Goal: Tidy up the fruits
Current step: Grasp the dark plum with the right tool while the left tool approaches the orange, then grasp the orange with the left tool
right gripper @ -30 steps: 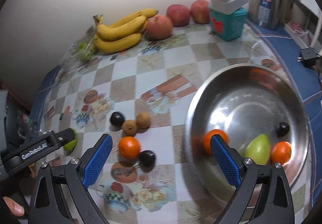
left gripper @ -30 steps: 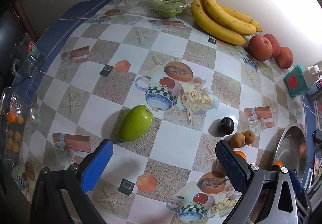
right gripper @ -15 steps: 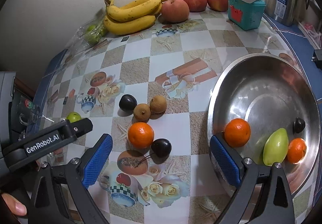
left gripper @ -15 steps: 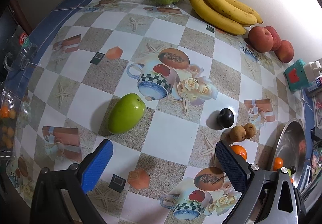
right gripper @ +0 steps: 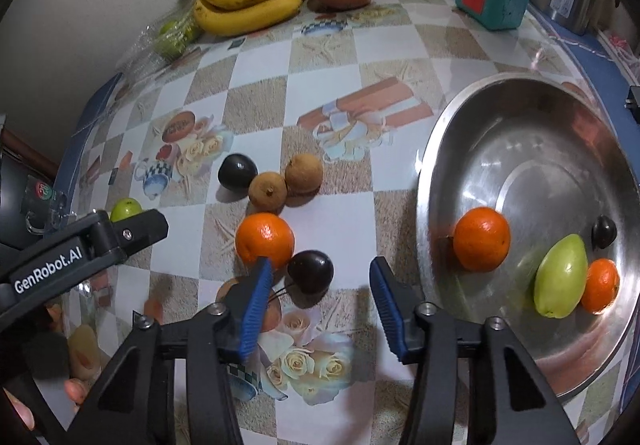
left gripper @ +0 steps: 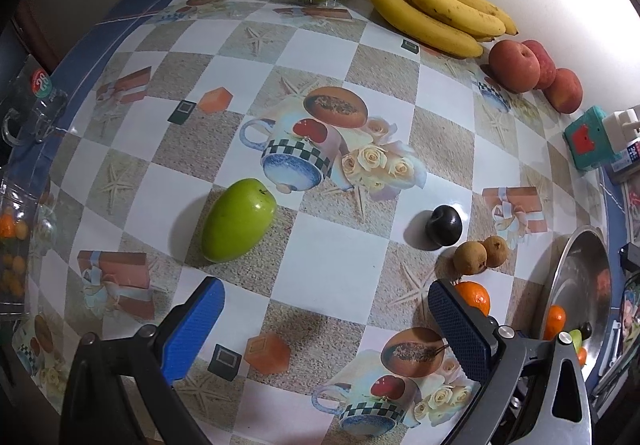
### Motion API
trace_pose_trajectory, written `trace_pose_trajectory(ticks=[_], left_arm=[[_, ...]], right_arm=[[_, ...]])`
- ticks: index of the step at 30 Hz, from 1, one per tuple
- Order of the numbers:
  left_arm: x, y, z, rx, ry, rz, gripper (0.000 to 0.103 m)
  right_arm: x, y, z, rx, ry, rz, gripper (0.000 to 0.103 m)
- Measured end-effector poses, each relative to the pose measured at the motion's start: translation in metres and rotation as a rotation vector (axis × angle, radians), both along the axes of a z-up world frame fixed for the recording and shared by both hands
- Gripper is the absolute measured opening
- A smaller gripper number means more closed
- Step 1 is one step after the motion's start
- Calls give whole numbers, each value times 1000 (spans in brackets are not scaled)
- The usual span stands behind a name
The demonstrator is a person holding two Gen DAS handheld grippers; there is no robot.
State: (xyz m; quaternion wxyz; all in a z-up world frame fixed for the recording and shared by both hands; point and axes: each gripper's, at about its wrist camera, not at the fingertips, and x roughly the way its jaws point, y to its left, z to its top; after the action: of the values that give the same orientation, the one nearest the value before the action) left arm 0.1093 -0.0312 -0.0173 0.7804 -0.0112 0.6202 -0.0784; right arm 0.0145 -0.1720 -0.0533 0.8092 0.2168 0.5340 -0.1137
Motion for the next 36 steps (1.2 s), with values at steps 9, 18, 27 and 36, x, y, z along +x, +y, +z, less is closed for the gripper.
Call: trace_pose_trajectory(ticks=[9,18,27,36], left_arm=[[-3,-9,-4,10,14,-29,103],[-6,-18,-4,16,17,-56,103],[-7,-22,-5,8,23,-62,103],[-6,-22,-5,-31,42,-66,103]], right_arm=[[3,3,-10,4,25,7,41],[8,4,-13,11,5,15,30],[9,5,-12,15,-6,26,25],[0,-7,0,36,-43,-11,25]])
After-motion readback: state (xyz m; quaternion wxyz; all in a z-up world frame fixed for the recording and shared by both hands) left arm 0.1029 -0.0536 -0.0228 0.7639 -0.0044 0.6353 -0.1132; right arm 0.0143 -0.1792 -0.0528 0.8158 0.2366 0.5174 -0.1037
